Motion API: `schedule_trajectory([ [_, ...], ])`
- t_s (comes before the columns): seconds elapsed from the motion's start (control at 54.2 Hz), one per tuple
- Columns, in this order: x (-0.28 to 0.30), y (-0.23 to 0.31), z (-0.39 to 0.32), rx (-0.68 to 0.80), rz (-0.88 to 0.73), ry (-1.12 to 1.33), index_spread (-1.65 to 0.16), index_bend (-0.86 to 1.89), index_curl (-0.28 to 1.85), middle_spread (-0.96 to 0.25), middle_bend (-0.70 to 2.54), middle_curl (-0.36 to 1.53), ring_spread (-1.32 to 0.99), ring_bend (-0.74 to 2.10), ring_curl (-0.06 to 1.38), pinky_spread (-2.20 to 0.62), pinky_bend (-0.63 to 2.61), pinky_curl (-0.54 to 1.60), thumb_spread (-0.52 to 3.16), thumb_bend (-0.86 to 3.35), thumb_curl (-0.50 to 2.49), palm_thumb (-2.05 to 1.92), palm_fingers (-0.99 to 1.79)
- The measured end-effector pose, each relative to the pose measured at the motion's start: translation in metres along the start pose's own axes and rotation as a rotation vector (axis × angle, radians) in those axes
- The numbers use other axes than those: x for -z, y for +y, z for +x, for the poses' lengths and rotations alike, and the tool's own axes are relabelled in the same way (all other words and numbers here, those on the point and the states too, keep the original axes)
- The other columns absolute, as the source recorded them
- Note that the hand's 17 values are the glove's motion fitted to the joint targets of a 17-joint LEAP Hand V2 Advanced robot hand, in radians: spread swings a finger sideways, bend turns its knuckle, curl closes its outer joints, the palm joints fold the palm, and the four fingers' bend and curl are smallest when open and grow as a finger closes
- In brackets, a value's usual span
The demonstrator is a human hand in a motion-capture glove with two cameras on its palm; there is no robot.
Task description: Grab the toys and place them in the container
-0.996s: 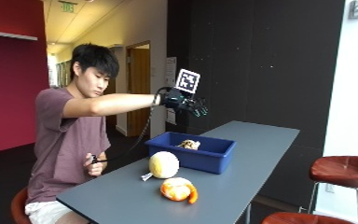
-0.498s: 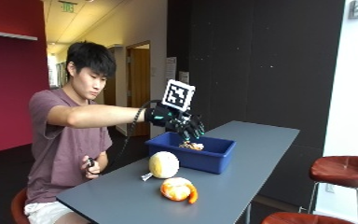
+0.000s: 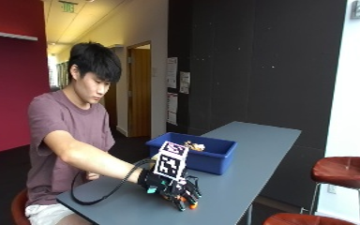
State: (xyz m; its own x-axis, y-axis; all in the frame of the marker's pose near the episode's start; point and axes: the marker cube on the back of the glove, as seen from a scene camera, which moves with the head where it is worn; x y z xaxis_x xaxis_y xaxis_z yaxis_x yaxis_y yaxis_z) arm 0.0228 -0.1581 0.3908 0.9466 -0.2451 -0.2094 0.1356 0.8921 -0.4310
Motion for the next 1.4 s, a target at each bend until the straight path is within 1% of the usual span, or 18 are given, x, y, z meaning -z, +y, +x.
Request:
schedule_trajectory([
  [0.018,0.001,0.000,-0.006,-0.010,0.028,-0.096,-0.26,0.17,0.24,-0.04,0.10,0.27,0.01,0.17,0.27,0.05,0.90,0.35,1.22,-0.05,0.21,-0.07,-0.25],
  [0.037,0.001,0.000,-0.010,-0.016,0.046,-0.156,-0.25,0.13,0.24,-0.03,0.09,0.26,0.02,0.15,0.26,0.05,0.91,0.35,1.21,-0.06,0.21,-0.09,-0.30],
  [0.055,0.001,0.001,-0.012,-0.019,0.060,-0.182,-0.26,0.18,0.25,-0.06,0.11,0.26,0.02,0.15,0.26,0.05,0.89,0.34,1.22,-0.05,0.21,-0.06,-0.21],
  [0.148,0.000,0.003,-0.021,-0.021,0.176,-0.149,-0.27,0.29,0.30,-0.10,0.21,0.29,0.01,0.15,0.25,0.05,0.77,0.32,1.25,-0.02,0.23,-0.01,-0.03],
  [0.258,0.002,0.007,-0.028,-0.027,0.394,-0.103,-0.27,0.34,0.31,-0.12,0.50,0.38,-0.04,0.30,0.26,-0.09,0.70,0.26,1.34,0.02,0.26,0.05,0.58],
  [0.295,0.003,0.008,-0.028,-0.035,0.460,-0.072,-0.27,0.33,0.32,-0.13,0.50,0.39,-0.07,0.39,0.28,-0.14,0.72,0.27,1.36,0.03,0.27,0.07,0.65],
  [0.314,0.004,0.009,-0.027,-0.041,0.490,-0.058,-0.27,0.30,0.32,-0.14,0.61,0.43,-0.09,0.46,0.31,-0.16,0.73,0.29,1.37,0.03,0.28,0.09,0.81],
  [0.35,0.006,0.010,-0.026,-0.056,0.541,-0.032,-0.27,0.26,0.32,-0.16,0.67,0.45,-0.12,0.52,0.32,-0.20,0.74,0.29,1.38,0.04,0.29,0.11,0.90],
  [0.424,0.014,0.012,-0.023,-0.082,0.564,0.021,-0.27,0.24,0.34,-0.19,0.76,0.51,-0.17,0.72,0.41,-0.27,0.82,0.34,1.35,0.04,0.32,0.15,1.15],
  [0.48,0.019,0.013,-0.021,-0.095,0.521,0.056,-0.28,0.28,0.38,-0.21,0.83,0.56,-0.20,0.84,0.47,-0.31,0.88,0.39,1.33,0.03,0.34,0.16,1.22],
  [0.516,0.021,0.013,-0.018,-0.110,0.489,0.066,-0.29,0.34,0.41,-0.22,0.89,0.59,-0.22,0.95,0.51,-0.33,0.92,0.41,1.29,0.03,0.36,0.18,1.36],
  [0.535,0.022,0.015,-0.018,-0.114,0.473,0.068,-0.29,0.35,0.42,-0.22,0.91,0.60,-0.22,0.96,0.51,-0.34,0.93,0.42,1.29,0.03,0.36,0.18,1.29],
  [0.646,0.039,0.031,-0.015,-0.135,0.404,0.027,-0.29,0.49,0.50,-0.24,1.03,0.66,-0.24,1.12,0.57,-0.38,0.99,0.47,1.24,0.01,0.40,0.21,1.31],
  [0.775,0.093,0.053,0.010,-0.274,0.449,-0.109,-0.29,0.61,0.59,-0.24,1.12,0.71,-0.24,1.22,0.60,-0.39,1.05,0.51,1.20,0.01,0.44,0.25,1.24],
  [0.867,0.142,0.072,0.015,-0.295,0.490,-0.172,-0.29,0.65,0.65,-0.24,1.15,0.73,-0.24,1.28,0.61,-0.40,1.09,0.54,1.19,0.02,0.47,0.30,1.18],
  [1.033,0.229,0.106,-0.022,-0.239,0.576,-0.169,-0.29,0.66,0.73,-0.24,1.19,0.76,-0.24,1.34,0.62,-0.40,1.13,0.58,1.17,0.01,0.51,0.35,1.13],
  [1.144,0.259,0.117,-0.063,-0.147,0.608,-0.197,-0.29,0.66,0.78,-0.23,1.20,0.77,-0.24,1.36,0.61,-0.40,1.14,0.59,1.15,0.00,0.54,0.37,1.11],
  [1.402,0.305,0.088,-0.190,-0.017,0.599,-0.205,-0.30,0.62,0.88,-0.23,1.21,0.78,-0.23,1.39,0.59,-0.41,1.14,0.61,1.12,-0.01,0.58,0.38,1.09],
])
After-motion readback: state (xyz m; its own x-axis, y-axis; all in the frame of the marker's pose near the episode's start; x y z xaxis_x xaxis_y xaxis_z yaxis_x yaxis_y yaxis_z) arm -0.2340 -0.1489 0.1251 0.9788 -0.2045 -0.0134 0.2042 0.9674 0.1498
